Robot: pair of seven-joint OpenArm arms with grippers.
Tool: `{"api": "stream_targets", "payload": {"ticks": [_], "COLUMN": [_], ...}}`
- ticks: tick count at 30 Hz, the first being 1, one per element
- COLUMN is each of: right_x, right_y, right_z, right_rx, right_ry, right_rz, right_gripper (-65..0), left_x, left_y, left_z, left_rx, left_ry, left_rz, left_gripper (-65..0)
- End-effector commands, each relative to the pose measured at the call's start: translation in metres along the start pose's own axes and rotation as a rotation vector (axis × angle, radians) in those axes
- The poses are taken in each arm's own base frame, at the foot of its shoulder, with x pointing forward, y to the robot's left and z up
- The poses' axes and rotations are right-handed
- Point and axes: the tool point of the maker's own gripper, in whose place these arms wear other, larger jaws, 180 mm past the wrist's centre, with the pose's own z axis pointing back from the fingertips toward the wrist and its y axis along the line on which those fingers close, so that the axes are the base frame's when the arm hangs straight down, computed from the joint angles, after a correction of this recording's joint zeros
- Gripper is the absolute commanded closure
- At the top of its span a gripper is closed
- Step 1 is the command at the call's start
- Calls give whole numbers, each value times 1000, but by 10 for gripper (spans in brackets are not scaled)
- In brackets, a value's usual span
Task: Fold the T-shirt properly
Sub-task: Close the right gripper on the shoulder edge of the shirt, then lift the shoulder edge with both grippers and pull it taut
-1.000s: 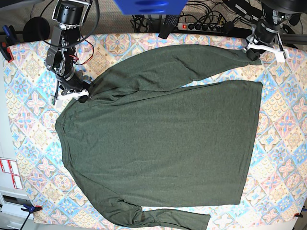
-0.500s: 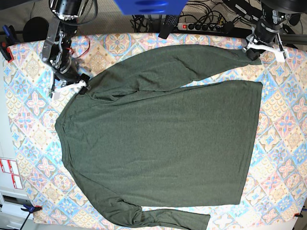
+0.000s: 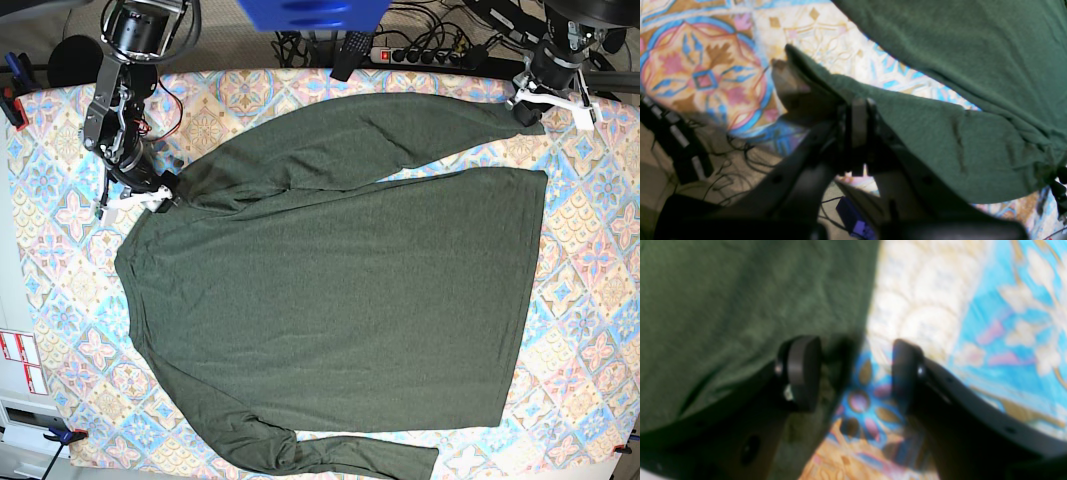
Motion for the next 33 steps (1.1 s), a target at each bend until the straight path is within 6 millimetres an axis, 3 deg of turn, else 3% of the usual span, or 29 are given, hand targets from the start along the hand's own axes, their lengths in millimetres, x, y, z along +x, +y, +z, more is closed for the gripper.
{"api": "stream_targets", "payload": {"ticks": [1, 6, 11, 23, 28, 33], "right_x": [-10, -19, -11, -13, -25, -7], "right_y": [-7, -9, -4, -4, -16, -7], "right_z": [-1, -7, -9, -8, -2, 9], "right_rx": [-13, -20, -9, -9, -29, -9], "right_ry": [41, 71, 57, 59, 77, 16], "right_rz": [-8, -23, -25, -25, -25, 7], "right_gripper": [-338, -320, -207, -5, -2, -2], "left_x": [7, 7, 7, 7, 7, 7], "left_y": [-2, -1, -1, 0, 2, 5], "left_z": [3, 3, 3, 4, 5, 7], "left_rx": [-11, -8, -9, -5, -2, 8], "left_ry": [-19, -20, -19, -20, -19, -12], "left_rz": [-14, -13, -13, -13, -13, -40], "left_gripper": [0, 0, 0, 0, 0, 0]}}
